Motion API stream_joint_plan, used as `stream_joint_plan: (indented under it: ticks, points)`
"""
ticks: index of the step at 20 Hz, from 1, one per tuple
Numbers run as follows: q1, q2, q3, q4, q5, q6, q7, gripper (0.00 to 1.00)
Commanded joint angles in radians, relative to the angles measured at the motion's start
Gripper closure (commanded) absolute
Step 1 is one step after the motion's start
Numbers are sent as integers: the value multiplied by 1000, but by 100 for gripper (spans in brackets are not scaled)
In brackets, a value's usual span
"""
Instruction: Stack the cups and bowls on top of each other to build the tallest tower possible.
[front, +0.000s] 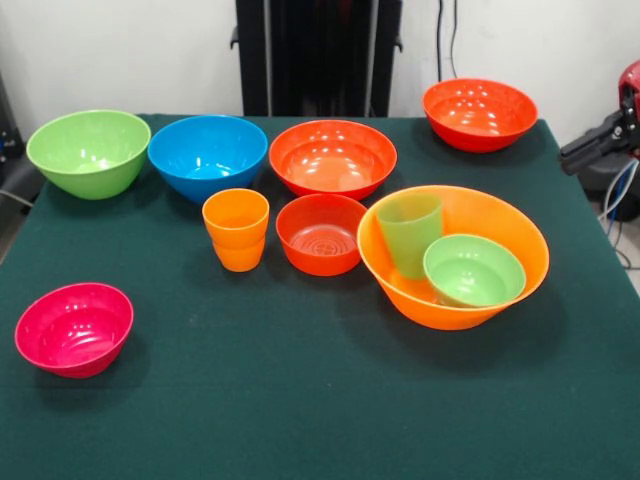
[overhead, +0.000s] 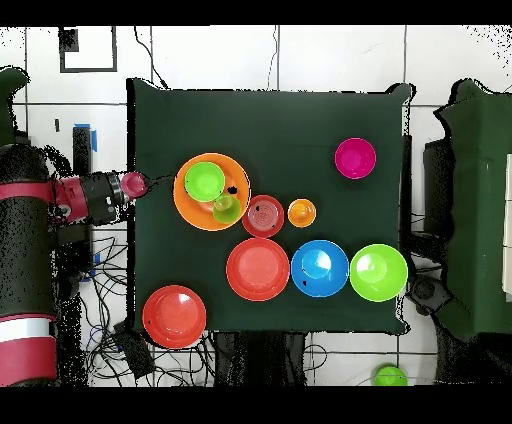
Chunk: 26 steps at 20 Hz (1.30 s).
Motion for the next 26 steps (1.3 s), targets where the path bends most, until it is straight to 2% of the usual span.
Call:
stream_joint_plan:
  ticks: [1,5,9,12,17,18,21,26]
  points:
    - [-18,17,68,23,-1,25,-151,100]
    - [-17,-6,64,114,17,-60,10,100]
    - [-22,0,62,167,7,-141,93,100]
    - [-43,-14,80,231,40,-202,174,100]
    - [-48,-23,77,268,62,-249,210,100]
    - [-50,-25,76,273,68,-257,213,0]
    - [-66,-32,84,294,95,-301,226,0]
    - [-117,19,103,293,104,-426,231,0]
